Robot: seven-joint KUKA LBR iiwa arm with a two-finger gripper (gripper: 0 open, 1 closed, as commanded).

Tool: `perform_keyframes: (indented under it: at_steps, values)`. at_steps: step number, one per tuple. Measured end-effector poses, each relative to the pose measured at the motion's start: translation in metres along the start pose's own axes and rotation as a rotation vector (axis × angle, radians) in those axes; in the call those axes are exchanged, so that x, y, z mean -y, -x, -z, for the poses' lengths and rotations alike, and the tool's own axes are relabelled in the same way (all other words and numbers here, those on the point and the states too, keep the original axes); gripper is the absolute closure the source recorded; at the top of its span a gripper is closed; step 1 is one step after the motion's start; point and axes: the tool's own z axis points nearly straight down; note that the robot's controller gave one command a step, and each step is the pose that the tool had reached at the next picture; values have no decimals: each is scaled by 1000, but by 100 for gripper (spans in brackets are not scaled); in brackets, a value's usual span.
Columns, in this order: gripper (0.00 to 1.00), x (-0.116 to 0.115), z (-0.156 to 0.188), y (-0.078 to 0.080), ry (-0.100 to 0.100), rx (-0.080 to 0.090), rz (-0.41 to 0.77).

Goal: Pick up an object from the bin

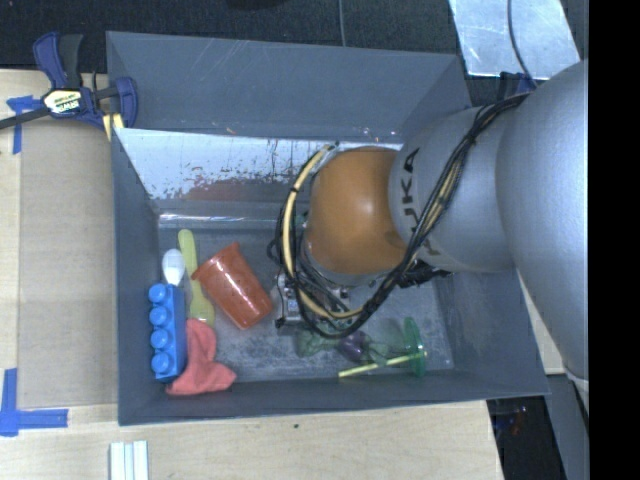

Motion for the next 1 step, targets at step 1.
perform_keyframes:
  at_steps: [1]
  values:
    - [100,1,38,0,1,1,-25]
